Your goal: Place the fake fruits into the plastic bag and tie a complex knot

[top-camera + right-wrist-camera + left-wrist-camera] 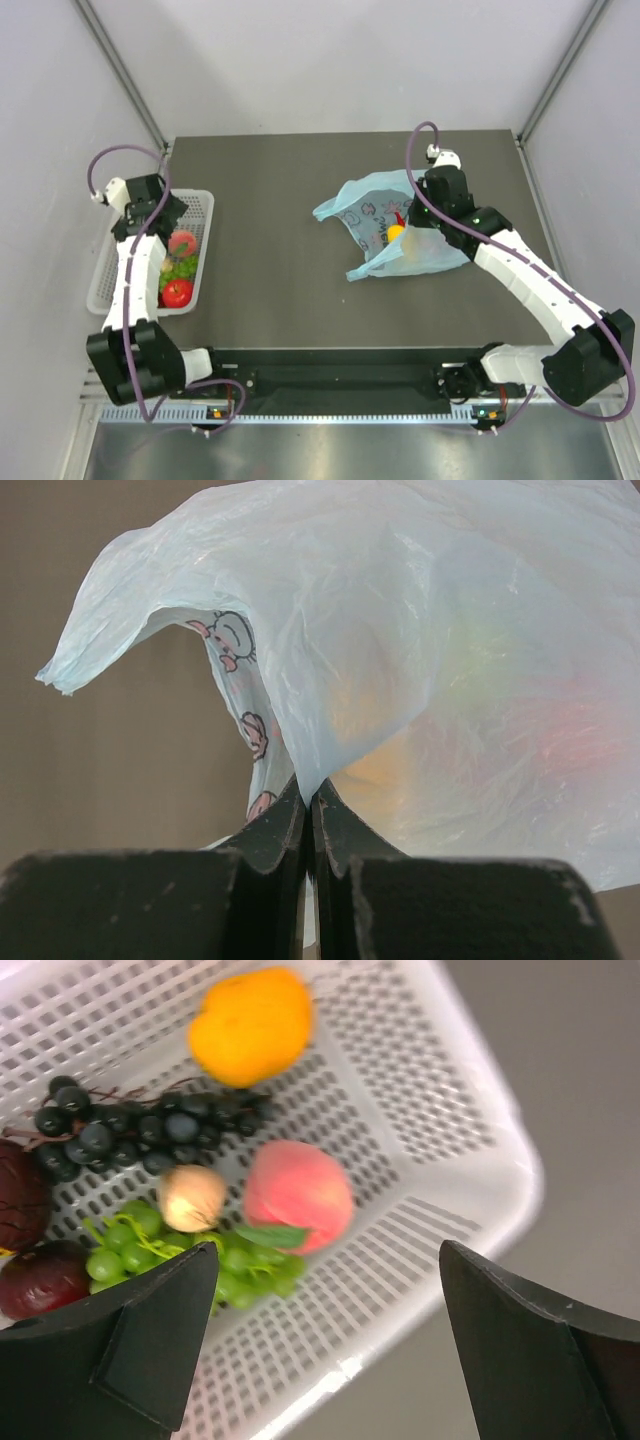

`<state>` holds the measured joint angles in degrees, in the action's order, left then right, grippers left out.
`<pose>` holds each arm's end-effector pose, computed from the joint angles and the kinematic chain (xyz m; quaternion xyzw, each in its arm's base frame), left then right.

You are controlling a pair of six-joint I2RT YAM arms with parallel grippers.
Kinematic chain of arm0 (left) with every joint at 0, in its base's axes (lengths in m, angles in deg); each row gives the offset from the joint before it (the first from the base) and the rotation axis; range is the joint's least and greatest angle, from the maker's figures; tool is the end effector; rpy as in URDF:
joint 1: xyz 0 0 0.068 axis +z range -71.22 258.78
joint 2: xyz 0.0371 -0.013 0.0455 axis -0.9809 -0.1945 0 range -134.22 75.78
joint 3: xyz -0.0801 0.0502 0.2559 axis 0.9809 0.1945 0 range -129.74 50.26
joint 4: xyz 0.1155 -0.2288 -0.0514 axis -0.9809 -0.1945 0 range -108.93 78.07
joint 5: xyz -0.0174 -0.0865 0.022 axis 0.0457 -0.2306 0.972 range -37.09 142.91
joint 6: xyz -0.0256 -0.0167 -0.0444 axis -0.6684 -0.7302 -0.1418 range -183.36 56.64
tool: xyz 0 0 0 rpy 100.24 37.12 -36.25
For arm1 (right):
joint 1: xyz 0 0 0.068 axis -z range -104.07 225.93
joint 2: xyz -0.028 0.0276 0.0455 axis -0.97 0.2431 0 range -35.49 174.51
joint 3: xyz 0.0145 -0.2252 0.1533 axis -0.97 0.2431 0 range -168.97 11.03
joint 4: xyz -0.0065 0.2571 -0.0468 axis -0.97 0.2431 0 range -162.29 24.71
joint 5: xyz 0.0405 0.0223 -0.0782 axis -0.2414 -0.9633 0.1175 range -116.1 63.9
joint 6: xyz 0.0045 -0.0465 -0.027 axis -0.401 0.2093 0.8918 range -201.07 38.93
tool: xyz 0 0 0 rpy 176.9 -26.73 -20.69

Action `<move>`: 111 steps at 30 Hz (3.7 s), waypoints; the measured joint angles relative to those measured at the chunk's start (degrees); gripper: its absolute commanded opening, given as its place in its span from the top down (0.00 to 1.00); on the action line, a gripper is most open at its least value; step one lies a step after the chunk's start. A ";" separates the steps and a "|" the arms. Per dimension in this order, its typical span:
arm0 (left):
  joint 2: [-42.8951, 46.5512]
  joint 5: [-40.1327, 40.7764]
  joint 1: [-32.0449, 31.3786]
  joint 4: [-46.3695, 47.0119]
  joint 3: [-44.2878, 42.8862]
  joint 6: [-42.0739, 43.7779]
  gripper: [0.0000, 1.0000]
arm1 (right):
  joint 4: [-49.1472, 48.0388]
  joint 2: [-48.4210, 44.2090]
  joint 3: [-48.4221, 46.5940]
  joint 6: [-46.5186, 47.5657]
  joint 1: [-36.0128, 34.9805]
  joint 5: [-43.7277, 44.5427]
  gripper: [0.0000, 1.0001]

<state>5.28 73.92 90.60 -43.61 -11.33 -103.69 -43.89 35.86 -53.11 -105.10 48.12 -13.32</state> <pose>0.2564 0.0667 0.3139 -0.4611 0.7688 0.0594 0.4391 0.2464 0.1211 0.3291 0.0216 0.8851 0.1095 0.4518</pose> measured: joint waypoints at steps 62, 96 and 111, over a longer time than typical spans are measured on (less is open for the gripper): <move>-0.26 -20.46 -41.53 32.89 11.34 -2.97 0.79 | 0.33 0.00 -0.04 0.50 0.00 -1.60 1.00; -53.79 -11.17 -60.13 43.41 -25.70 -0.17 0.18 | 0.33 -0.46 -0.76 0.02 0.00 -2.97 1.00; -45.99 -8.94 -60.13 31.58 -24.39 4.17 0.04 | 0.33 -0.48 -0.76 -0.02 0.17 -2.25 1.00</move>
<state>-40.71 64.98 30.47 -12.03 -35.72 -99.52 -43.56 35.38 -53.87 -105.13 48.29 -15.57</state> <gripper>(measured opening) 0.959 0.006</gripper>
